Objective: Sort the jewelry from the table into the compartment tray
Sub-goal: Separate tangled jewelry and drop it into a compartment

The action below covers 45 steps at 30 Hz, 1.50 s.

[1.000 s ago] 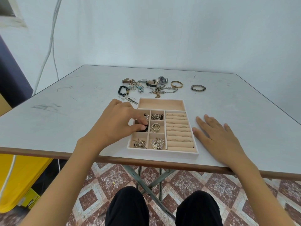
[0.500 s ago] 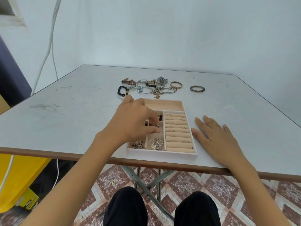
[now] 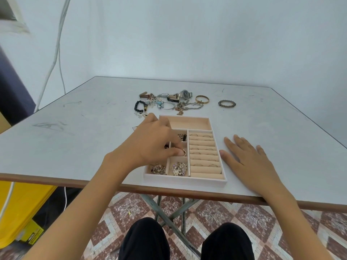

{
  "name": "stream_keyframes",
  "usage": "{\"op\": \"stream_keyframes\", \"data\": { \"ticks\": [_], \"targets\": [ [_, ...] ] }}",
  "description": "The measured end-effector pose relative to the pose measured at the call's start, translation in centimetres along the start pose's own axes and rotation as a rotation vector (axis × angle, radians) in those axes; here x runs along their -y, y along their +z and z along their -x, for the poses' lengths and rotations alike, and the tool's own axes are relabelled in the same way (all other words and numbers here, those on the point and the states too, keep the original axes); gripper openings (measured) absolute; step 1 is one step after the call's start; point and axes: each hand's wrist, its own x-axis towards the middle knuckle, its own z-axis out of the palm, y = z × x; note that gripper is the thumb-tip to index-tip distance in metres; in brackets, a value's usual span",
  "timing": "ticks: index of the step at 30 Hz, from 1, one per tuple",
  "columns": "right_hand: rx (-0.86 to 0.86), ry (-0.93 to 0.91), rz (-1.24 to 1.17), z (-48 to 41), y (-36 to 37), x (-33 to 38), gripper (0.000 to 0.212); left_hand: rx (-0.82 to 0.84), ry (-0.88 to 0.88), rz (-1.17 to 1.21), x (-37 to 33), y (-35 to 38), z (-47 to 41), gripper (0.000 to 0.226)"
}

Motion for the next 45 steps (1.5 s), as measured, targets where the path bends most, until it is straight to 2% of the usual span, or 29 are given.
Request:
{"op": "stream_keyframes", "data": {
  "ticks": [4, 7, 11, 14, 16, 19, 23, 28, 32, 34, 41, 45],
  "targets": [
    [0.003, 0.001, 0.004, 0.0, -0.1, 0.1, 0.062, -0.036, 0.044, 0.037, 0.4, 0.2, 0.5, 0.021],
    [0.012, 0.007, 0.009, 0.1, -0.2, 0.2, 0.061, -0.141, -0.006, 0.183, 1.3, 0.3, 1.4, 0.029],
    [0.013, 0.002, -0.004, 0.2, -0.5, 0.5, 0.061, -0.332, -0.199, 0.457, 3.6, 0.6, 2.9, 0.022],
    [0.014, 0.009, -0.01, -0.1, -1.8, 0.6, 0.058, -0.349, -0.379, 0.568, 5.0, 0.7, 3.2, 0.016],
    [0.051, 0.024, -0.039, -1.1, -3.2, 0.5, 0.048, -0.337, -0.44, 0.597, 6.1, 1.0, 2.7, 0.015],
    [0.091, 0.05, -0.091, -4.0, -5.3, 0.6, 0.029, -0.329, -0.457, 0.588, 7.5, 1.4, 0.8, 0.008],
    [0.126, 0.055, -0.147, -9.4, -7.2, 1.0, 0.025, -0.261, -0.432, 0.523, 7.8, 1.7, -4.3, 0.01],
    [0.076, 0.021, -0.268, -15.0, -6.6, 3.2, 0.015, 0.026, -0.475, 0.218, 7.5, 2.9, -11.9, 0.02],
    [0.027, 0.018, -0.247, -17.3, -5.2, 4.1, 0.012, 0.167, -0.55, 0.066, 7.2, 4.3, -15.0, 0.038],
    [-0.009, 0.026, -0.259, -18.2, -4.8, 4.1, 0.013, 0.174, -0.567, 0.059, 7.5, 4.5, -15.6, 0.037],
    [-0.063, 0.039, -0.263, -20.5, -4.2, 4.1, 0.014, 0.151, -0.52, 0.063, 7.9, 4.6, -15.6, 0.007],
    [-0.071, 0.051, -0.295, -21.4, -4.2, 4.2, 0.017, 0.152, -0.505, 0.011, 7.8, 4.5, -15.3, 0.01]
  ]
}}
